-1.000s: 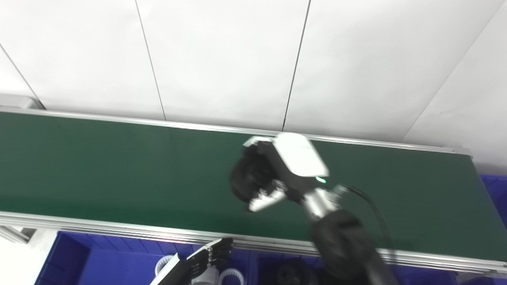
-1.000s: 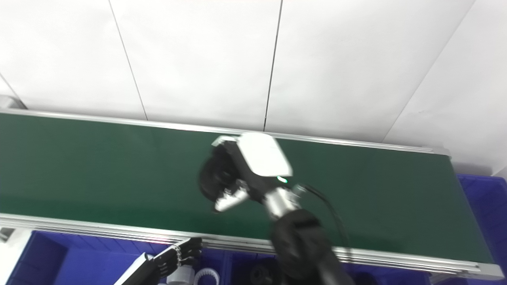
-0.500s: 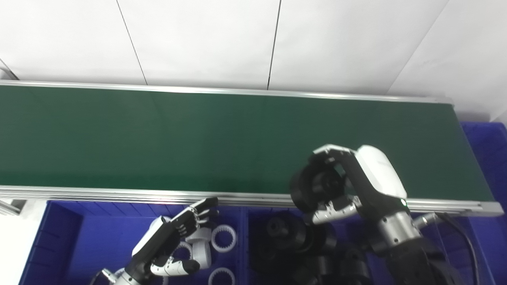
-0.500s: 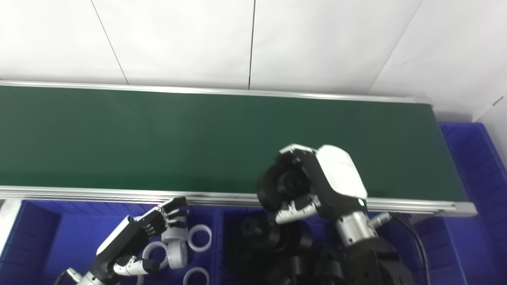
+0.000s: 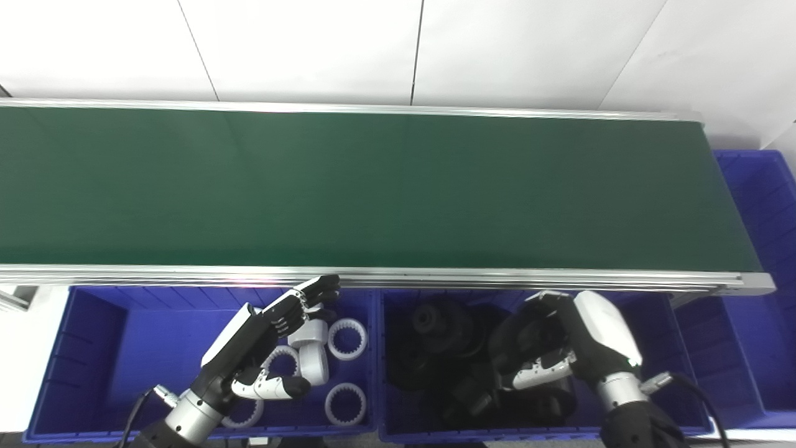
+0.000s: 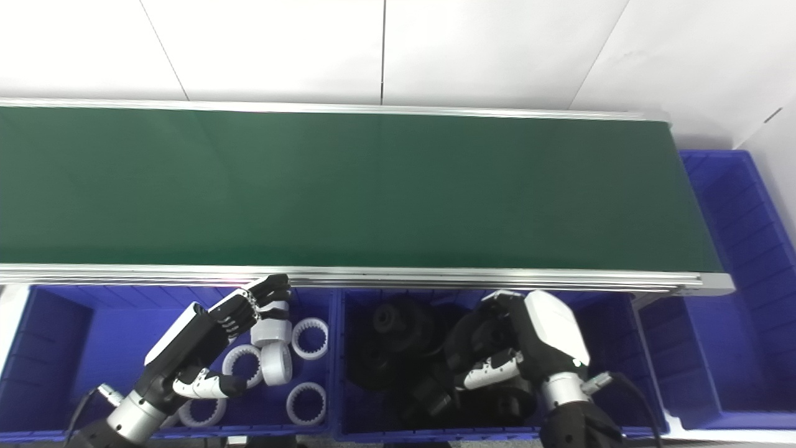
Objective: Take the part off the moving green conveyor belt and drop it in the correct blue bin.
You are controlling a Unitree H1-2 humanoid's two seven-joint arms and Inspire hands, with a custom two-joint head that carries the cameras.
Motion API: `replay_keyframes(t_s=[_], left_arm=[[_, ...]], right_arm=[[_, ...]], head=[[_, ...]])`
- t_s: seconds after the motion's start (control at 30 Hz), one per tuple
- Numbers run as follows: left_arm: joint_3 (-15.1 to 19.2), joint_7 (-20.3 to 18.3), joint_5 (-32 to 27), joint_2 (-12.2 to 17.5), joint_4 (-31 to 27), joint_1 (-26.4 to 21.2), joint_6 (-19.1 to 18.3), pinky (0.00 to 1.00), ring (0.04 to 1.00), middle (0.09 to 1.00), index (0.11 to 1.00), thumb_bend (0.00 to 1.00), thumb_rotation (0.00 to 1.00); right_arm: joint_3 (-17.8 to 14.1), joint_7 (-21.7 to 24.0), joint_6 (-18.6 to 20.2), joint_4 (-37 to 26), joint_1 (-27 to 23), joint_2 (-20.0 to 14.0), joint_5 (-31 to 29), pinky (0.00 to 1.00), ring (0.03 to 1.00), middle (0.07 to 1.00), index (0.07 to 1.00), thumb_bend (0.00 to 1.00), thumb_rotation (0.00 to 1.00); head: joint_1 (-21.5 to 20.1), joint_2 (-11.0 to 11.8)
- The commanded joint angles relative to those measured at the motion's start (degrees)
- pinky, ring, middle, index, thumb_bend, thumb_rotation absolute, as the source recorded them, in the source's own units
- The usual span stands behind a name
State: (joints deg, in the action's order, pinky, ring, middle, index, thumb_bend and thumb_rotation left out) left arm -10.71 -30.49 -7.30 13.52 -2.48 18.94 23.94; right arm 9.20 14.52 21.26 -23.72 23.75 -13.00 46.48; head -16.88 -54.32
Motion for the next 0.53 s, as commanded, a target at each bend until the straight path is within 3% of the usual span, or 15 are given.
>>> replay_keyframes(t_s=[0.0, 0.07, 0.17, 0.2, 0.3, 0.5], left_arm=[[-0.1, 0.6, -1.0, 1.0, -1.8, -0.4, 0.3, 0.77, 0.879, 0.911, 0.888, 0.98, 0.58], [-0.2, 0.8, -0.9, 1.1, -2.0, -0.4, 0.2, 0.76, 0.873, 0.907, 0.887, 0.99, 0.58], [-0.3, 1.2, -0.5, 1.3, -2.4, -0.3, 0.3, 0.75, 0.871, 0.905, 0.889, 0.99, 0.58], [-0.4, 1.3, -0.5, 1.3, -2.5, -0.3, 0.4, 0.75, 0.872, 0.903, 0.889, 0.99, 0.58], [-0.5, 1.4, 0.3, 1.8, -2.6, -0.3, 0.7, 0.78, 0.883, 0.905, 0.894, 0.99, 0.58], [-0.9, 1.5, 0.1, 2.4, -2.4, -0.3, 0.8, 0.75, 0.885, 0.907, 0.897, 0.98, 0.56]], right_arm=[[0.8, 0.5, -0.4, -1.3, -0.6, -0.5, 0.3, 0.46, 0.570, 0.559, 0.616, 0.58, 0.04], [1.5, 0.5, -1.0, -0.8, -0.6, -0.6, -0.4, 0.60, 0.737, 0.773, 0.770, 0.68, 0.13], [2.4, -1.1, -3.0, 0.0, -0.3, -0.3, -1.8, 0.66, 0.802, 0.844, 0.823, 0.70, 0.17], [2.7, -1.8, -3.6, 0.2, -0.3, -0.3, -2.2, 0.75, 0.858, 0.879, 0.842, 0.71, 0.21], [4.0, -5.3, -7.0, -0.1, 0.7, 0.3, -2.8, 0.87, 0.953, 0.932, 0.864, 0.69, 0.27], [5.5, -9.6, -10.0, -3.2, 3.8, 2.1, -4.2, 0.92, 0.999, 0.995, 0.921, 0.73, 0.39]], head=[[0.0, -0.1], [0.0, -0.4], [0.3, -0.5], [0.4, -0.5], [0.5, -0.5], [0.9, -0.5]])
